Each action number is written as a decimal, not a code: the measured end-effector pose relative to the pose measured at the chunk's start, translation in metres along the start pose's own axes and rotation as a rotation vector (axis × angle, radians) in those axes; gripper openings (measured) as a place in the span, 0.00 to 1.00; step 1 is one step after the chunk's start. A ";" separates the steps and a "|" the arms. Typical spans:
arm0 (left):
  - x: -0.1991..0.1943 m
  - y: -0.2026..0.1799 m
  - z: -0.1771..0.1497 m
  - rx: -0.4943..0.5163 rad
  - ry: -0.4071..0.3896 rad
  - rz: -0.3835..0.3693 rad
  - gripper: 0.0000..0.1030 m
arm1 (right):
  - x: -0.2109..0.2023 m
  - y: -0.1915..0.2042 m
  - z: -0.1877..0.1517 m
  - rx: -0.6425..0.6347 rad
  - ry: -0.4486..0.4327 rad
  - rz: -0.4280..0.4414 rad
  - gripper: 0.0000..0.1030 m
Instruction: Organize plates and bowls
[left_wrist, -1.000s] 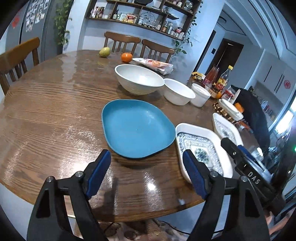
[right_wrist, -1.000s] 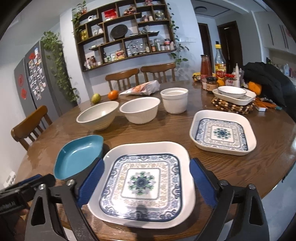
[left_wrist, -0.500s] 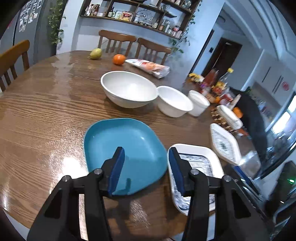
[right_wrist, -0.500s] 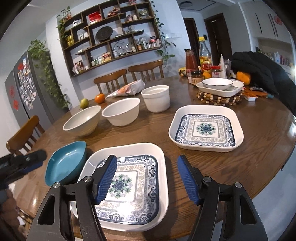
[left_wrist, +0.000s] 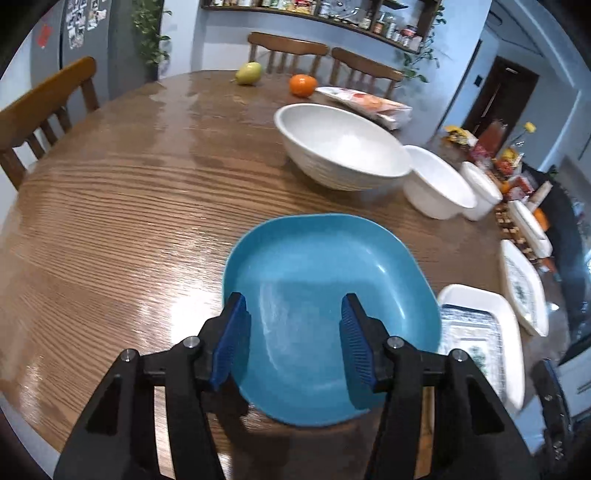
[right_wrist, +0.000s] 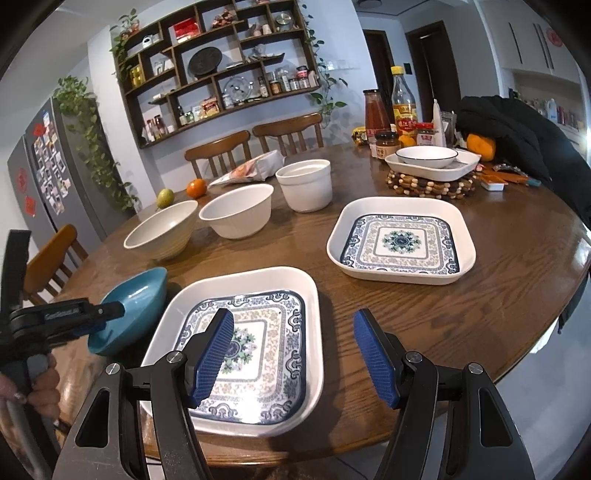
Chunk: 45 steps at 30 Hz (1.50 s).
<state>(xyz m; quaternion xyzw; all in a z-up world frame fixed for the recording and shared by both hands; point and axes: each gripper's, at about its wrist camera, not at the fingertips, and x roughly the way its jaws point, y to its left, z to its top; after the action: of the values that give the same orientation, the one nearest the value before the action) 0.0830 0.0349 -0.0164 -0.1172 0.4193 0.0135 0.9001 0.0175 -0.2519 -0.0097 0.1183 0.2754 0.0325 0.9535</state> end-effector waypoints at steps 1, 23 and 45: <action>0.000 0.003 0.001 0.003 -0.002 0.008 0.52 | -0.001 -0.001 -0.001 0.001 -0.001 -0.001 0.68; -0.062 -0.025 -0.014 0.086 -0.145 -0.265 0.71 | 0.023 -0.016 0.014 0.015 0.083 0.054 0.68; -0.017 -0.084 -0.056 0.243 0.066 -0.331 0.38 | 0.057 -0.013 0.013 0.045 0.155 0.155 0.40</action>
<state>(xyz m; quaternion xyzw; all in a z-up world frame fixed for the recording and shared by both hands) 0.0402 -0.0583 -0.0215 -0.0756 0.4222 -0.1889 0.8834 0.0730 -0.2604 -0.0318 0.1578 0.3390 0.1088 0.9210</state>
